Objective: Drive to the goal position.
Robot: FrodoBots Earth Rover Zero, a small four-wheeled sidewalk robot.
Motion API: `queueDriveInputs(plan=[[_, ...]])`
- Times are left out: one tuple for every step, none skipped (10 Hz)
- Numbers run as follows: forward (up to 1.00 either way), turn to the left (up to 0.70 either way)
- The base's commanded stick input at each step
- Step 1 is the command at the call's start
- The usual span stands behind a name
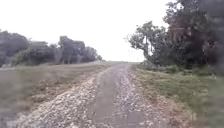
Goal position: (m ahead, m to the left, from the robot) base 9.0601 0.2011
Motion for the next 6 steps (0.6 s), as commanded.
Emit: queueDriveInputs(plan=[[0.6, 0.01], [0.6, 0.01], [0.6, 0.01], [0.6, -0.14], [0.6, -0.14], [0.6, -0.14]])
